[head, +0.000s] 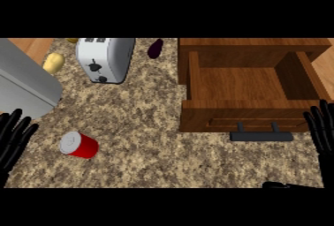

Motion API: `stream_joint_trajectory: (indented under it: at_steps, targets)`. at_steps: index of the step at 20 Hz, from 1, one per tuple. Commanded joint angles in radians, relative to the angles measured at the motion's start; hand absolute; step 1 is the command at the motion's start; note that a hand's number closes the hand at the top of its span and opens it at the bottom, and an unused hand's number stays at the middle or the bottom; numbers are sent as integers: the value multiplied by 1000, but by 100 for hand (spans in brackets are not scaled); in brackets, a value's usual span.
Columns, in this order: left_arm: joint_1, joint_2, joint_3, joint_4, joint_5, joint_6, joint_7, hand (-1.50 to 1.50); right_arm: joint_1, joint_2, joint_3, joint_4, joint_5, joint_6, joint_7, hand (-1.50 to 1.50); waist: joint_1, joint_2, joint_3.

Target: Pick up the can, place it into the drawer and close the drawer

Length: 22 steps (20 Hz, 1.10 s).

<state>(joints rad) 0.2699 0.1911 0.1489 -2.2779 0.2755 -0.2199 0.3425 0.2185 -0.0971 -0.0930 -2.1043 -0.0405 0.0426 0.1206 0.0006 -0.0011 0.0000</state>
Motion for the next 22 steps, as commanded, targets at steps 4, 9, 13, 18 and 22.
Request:
stream_joint_trajectory:
  at_steps: [4, 9, 13, 18, 22]
  targets:
    - [-54, -60, -16, 141, -104, -4, -73, -150, -2, 4, -34, 102, -11, 51, -90, -150, -1, 1, 0]
    - [-20, -71, -5, 192, -110, -47, -112, -150, 14, -25, -118, 54, -68, 80, -53, -150, -1, 1, 0]
    - [-108, -40, 55, 306, -99, -62, -144, -150, 17, 11, -78, 41, -11, 69, -52, -150, -1, 1, 0]
    - [-149, -86, 11, 380, -191, -21, -193, -150, 27, 12, -104, 26, -49, 105, -48, -150, -3, 1, 0]
    - [-96, -85, 42, 402, -176, -45, -235, -150, 6, 9, -114, 30, -39, 112, -47, -150, 0, 0, 0]
